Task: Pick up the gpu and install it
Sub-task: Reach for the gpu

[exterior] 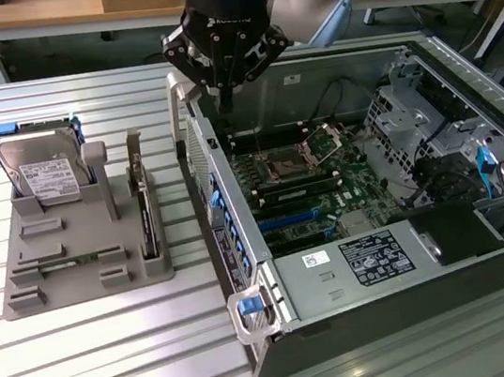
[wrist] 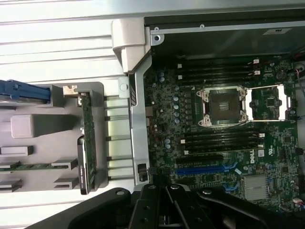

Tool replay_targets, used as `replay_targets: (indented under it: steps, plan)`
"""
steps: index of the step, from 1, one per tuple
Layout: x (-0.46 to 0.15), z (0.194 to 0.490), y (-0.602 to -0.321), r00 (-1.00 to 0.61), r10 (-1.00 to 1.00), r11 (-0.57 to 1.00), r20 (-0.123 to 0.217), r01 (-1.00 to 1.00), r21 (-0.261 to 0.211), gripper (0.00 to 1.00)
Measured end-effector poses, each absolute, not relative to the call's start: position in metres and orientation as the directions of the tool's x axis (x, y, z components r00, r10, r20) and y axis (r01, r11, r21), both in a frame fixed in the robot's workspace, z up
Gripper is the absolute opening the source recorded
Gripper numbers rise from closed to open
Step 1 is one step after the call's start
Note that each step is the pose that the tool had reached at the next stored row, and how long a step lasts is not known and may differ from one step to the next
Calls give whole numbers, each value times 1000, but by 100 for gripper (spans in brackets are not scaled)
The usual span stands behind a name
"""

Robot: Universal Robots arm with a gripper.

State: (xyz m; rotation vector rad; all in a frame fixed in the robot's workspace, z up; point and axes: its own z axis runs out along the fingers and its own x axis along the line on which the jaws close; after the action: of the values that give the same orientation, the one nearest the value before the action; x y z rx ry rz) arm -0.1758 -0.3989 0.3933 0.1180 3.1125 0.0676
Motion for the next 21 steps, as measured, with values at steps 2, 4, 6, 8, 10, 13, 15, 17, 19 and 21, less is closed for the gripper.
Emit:
replay_targets:
  steps: [2,4,6,8,10,13,15,17,19,21]
  plan:
    - [-178,393,-399,-997,76,996,-24,75,44,11]
    - [-180,393,-399,-997,76,996,-25,75,44,11]
    - [-183,393,-399,-997,76,996,-24,75,44,11]
    - [-186,393,-399,-997,76,996,-24,75,44,11]
    - [-188,393,-399,-997,76,996,-24,75,44,11]
    - [-191,393,-399,-997,76,996,-24,75,44,11]
    - [-193,393,-399,-997,76,996,-24,75,44,11]
    - [-196,393,-399,-997,76,996,-25,75,44,11]
    - [-197,393,-399,-997,76,996,-24,75,44,11]
    - [-199,393,-399,-997,76,996,-24,75,44,11]
